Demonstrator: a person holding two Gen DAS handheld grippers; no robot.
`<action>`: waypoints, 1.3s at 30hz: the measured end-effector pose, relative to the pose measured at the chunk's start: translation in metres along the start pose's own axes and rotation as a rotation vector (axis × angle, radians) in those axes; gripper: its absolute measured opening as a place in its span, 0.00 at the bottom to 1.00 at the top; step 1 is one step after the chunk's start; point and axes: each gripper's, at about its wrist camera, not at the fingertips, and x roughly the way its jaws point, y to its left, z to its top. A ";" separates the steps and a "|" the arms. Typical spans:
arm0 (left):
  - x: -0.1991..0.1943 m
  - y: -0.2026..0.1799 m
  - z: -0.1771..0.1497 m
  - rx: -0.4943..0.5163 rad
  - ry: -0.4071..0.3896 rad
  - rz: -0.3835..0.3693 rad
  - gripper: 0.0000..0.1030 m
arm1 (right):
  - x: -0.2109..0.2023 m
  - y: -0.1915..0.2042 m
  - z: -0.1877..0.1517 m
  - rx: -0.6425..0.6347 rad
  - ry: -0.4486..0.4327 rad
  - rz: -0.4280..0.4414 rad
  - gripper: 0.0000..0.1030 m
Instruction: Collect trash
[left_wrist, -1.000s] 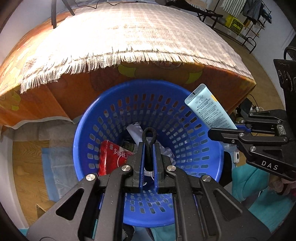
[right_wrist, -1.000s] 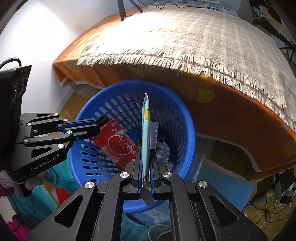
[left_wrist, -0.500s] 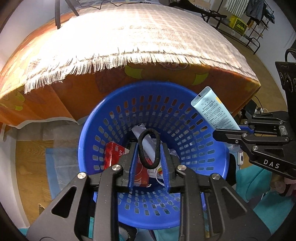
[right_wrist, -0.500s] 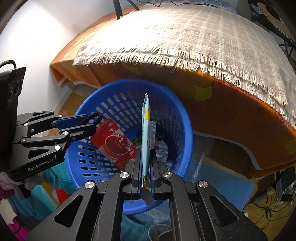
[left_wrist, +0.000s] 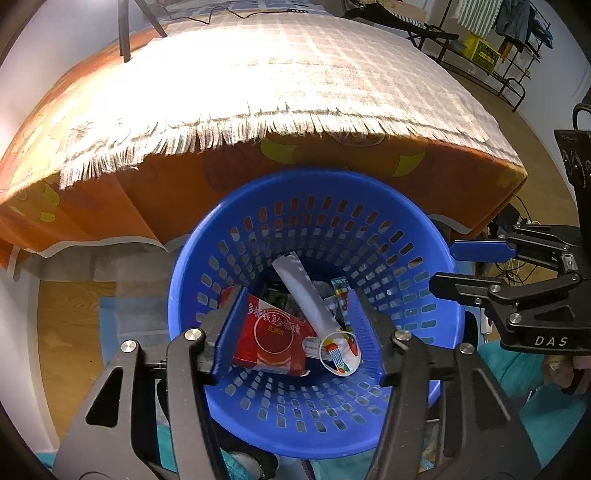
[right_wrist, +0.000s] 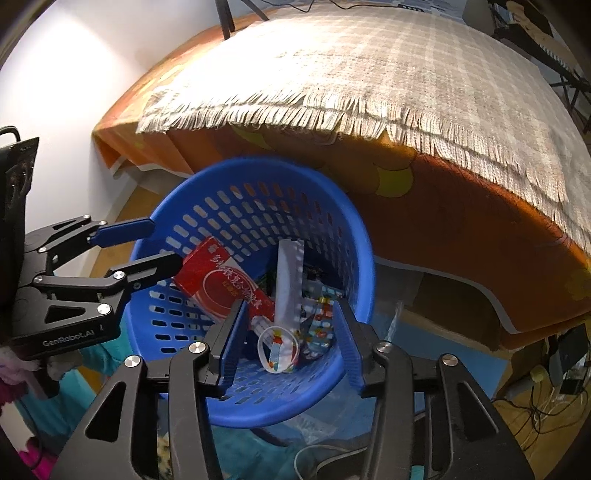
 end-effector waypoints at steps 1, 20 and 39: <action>0.000 0.001 0.000 -0.003 -0.002 0.002 0.59 | 0.000 -0.001 0.000 0.002 0.001 -0.004 0.44; -0.012 0.006 0.008 -0.031 -0.026 0.016 0.66 | -0.014 -0.008 0.004 0.039 -0.048 -0.057 0.63; -0.062 -0.006 0.053 0.014 -0.180 0.024 0.72 | -0.071 -0.016 0.037 0.039 -0.213 -0.104 0.63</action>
